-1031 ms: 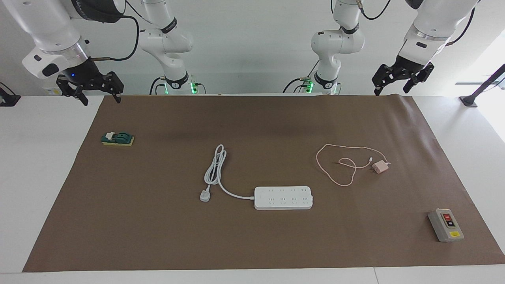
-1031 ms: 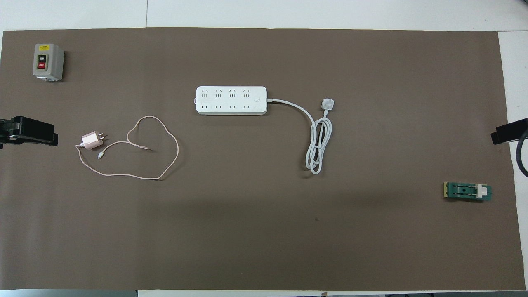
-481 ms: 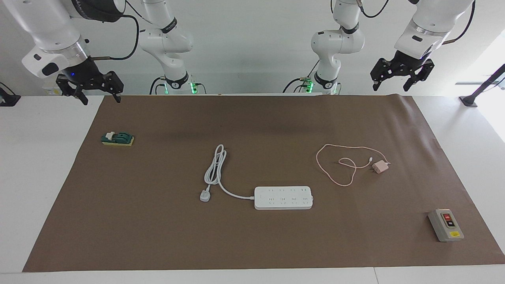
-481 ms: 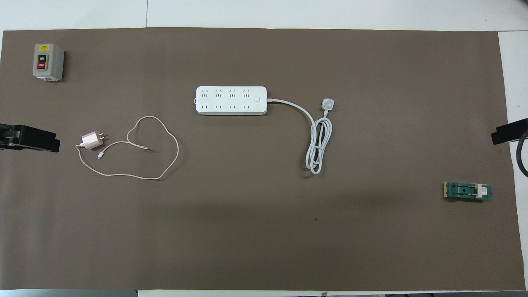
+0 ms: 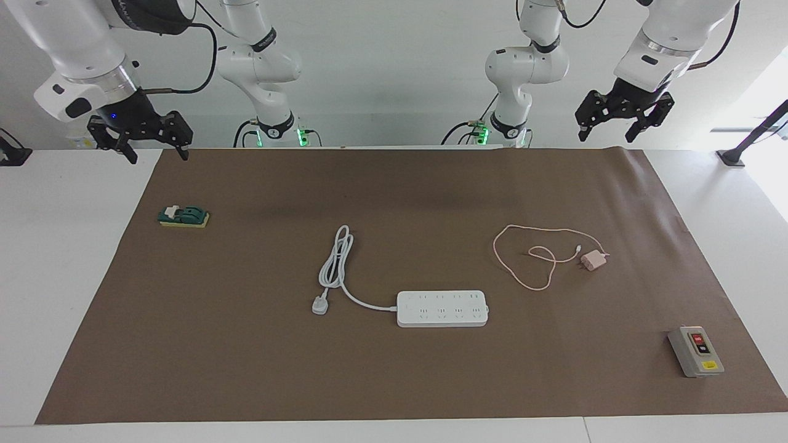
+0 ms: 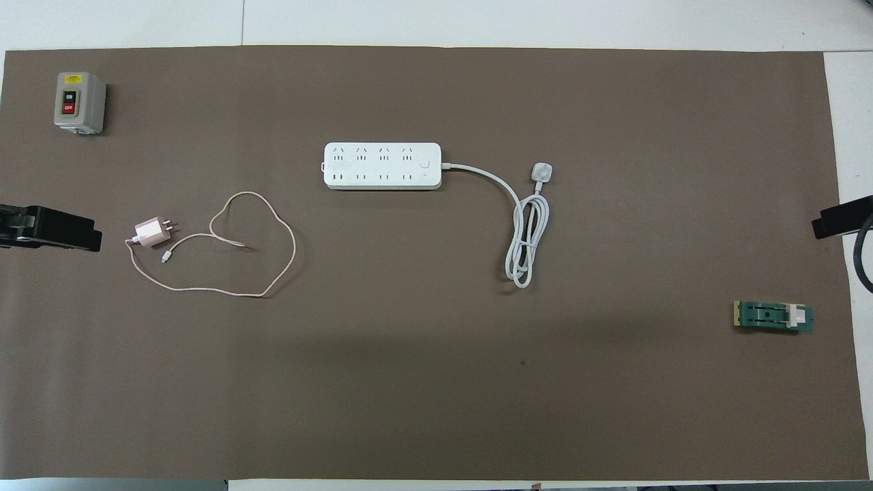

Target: Unplug charger and place it aside

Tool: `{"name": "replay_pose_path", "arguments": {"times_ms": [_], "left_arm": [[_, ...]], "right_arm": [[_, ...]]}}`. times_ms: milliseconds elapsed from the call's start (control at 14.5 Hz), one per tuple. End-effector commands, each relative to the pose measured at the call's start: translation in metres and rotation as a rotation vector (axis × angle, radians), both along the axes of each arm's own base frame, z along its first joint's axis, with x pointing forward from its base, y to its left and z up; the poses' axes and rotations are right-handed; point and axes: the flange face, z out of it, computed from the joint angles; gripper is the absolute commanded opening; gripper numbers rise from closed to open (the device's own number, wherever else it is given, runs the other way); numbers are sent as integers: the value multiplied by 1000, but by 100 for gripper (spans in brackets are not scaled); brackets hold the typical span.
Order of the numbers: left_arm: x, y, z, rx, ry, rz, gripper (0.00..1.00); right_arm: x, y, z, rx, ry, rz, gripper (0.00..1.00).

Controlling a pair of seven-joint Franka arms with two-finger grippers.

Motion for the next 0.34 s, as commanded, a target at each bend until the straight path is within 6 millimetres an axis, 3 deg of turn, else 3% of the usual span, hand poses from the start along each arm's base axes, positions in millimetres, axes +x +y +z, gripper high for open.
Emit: {"name": "replay_pose_path", "arguments": {"times_ms": [0, 275], "left_arm": [[-3, 1, 2, -11, 7, 12, 100], [-2, 1, 1, -9, 8, 15, 100]], "right_arm": [[-6, -1, 2, -16, -9, -18, 100], [-6, -1, 2, -16, -9, -16, 100]]}}
